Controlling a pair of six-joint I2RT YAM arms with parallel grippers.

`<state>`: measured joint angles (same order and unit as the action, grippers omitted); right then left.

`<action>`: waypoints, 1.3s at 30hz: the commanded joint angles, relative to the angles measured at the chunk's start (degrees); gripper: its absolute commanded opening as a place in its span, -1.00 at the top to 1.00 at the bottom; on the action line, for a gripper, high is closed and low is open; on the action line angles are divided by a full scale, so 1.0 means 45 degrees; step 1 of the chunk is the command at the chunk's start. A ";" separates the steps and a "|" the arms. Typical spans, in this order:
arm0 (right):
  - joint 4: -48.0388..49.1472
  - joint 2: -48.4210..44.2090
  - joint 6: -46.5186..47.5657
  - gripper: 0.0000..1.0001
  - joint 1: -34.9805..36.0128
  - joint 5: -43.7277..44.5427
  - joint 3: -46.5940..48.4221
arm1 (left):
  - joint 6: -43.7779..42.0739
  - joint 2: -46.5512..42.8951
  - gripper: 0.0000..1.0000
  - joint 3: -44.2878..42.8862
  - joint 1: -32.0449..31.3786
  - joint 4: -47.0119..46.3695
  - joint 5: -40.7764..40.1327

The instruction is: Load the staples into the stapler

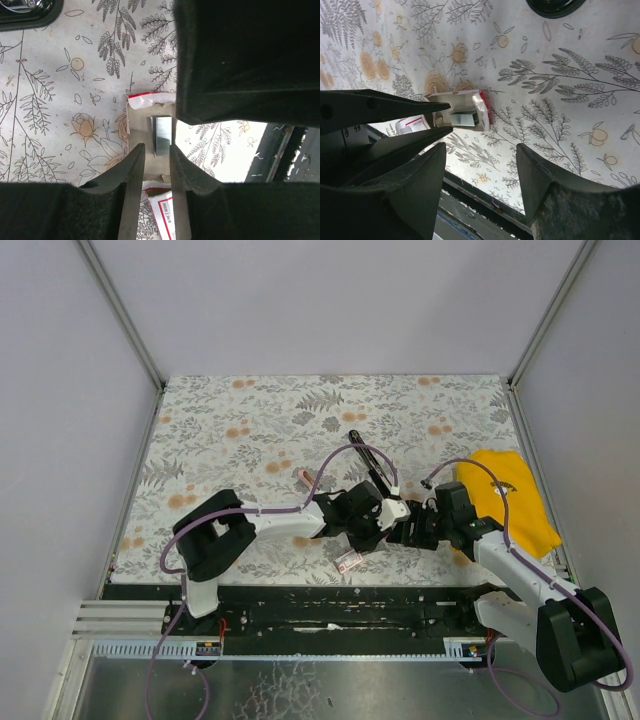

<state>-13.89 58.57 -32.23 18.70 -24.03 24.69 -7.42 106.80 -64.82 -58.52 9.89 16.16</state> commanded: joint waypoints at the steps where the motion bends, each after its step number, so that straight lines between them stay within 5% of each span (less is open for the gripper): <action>1: 0.0517 -0.0241 -0.0130 -0.30 -0.0005 -0.0191 0.0029 | 0.0335 0.0483 0.50 -0.0323 -0.0077 -0.0215 -0.0674; 15: 0.0761 0.0082 -0.0139 -0.30 -0.0012 -0.0246 0.0019 | 0.0494 0.1028 0.29 -0.0465 -0.0134 -0.0120 -0.0508; 29: 0.0621 -0.0055 -0.0132 -0.30 -0.0012 -0.0137 0.0031 | 0.0956 0.0637 0.70 -0.0383 -0.0182 -0.0376 -0.0679; 39: 0.0371 -0.0251 -0.0163 -0.30 -0.0017 0.0289 0.0080 | 0.1089 -0.1017 0.79 0.0256 -0.0198 -0.0621 -0.3832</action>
<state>-13.43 58.19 -33.47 18.26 -22.02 23.77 -3.60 105.08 -64.14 -58.96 9.08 7.22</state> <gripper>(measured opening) 0.648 0.161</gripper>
